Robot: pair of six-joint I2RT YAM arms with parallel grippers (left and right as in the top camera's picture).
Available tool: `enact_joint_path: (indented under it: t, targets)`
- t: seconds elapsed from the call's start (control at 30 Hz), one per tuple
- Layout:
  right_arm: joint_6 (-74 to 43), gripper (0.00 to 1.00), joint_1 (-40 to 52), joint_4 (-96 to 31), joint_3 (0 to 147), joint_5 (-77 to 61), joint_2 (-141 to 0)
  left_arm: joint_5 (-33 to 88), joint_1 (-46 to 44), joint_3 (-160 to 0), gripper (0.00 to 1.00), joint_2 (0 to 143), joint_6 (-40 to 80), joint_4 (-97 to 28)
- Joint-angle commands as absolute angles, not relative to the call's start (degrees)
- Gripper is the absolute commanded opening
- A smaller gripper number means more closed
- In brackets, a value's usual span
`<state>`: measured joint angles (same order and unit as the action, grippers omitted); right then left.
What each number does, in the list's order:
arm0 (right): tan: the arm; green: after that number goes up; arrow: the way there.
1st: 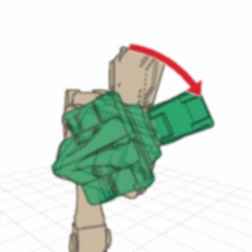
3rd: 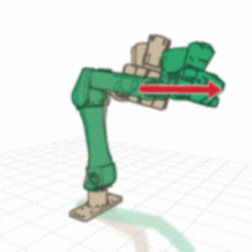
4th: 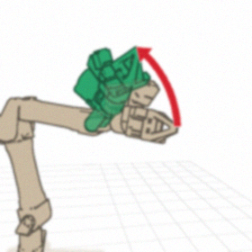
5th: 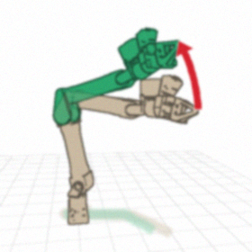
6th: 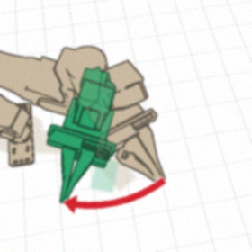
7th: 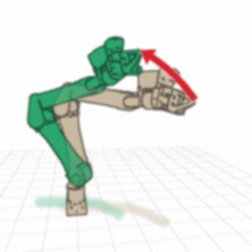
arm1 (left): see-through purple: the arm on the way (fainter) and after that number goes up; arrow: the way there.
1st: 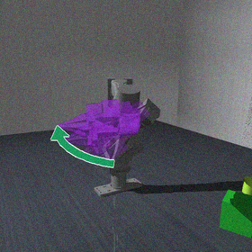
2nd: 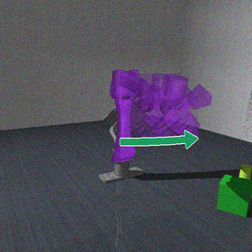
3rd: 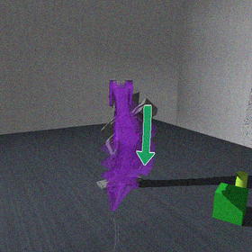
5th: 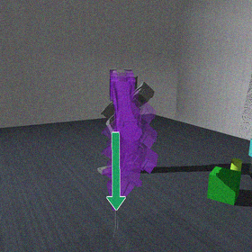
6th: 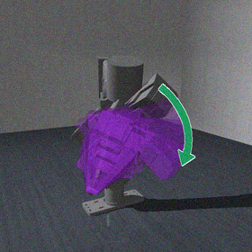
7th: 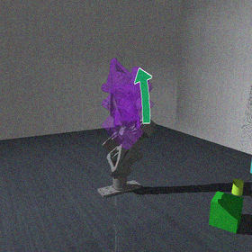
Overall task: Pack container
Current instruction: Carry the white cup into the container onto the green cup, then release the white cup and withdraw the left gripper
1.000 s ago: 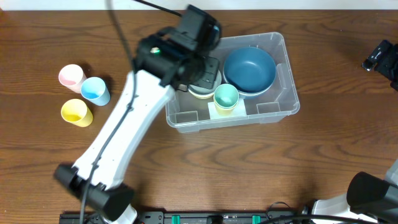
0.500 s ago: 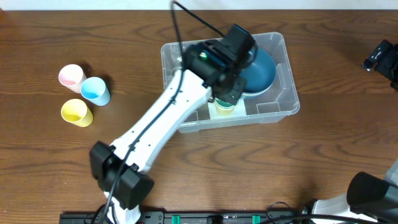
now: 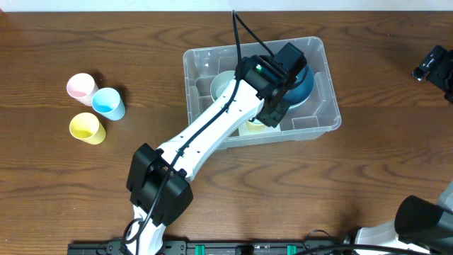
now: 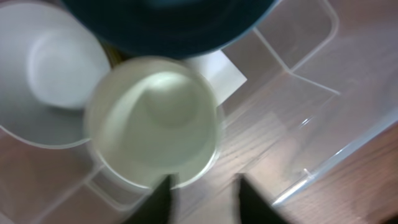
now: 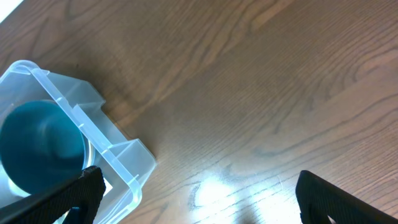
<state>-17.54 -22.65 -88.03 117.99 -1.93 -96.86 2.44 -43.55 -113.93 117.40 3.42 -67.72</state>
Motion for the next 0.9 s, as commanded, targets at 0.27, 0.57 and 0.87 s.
enact_joint_path:
  t: [0.27, 0.57, 0.87]
  targets:
    - [-17.1, 0.99, -22.7, -88.1, 118.1, -2.2, -96.7, -3.9, -42.7, -115.2, 0.75, 113.4, 3.1, -68.1]
    - [-17.1, 0.99, -22.7, -88.1, 118.1, -2.2, -96.7, -7.9, -35.2, -115.2, 0.83, 97.2, 7.4, -72.4]
    - [-17.1, 0.99, -22.7, -88.1, 118.1, -2.2, -96.7, -10.1, -12.2, -114.7, 0.84, 91.6, 9.9, -80.6]
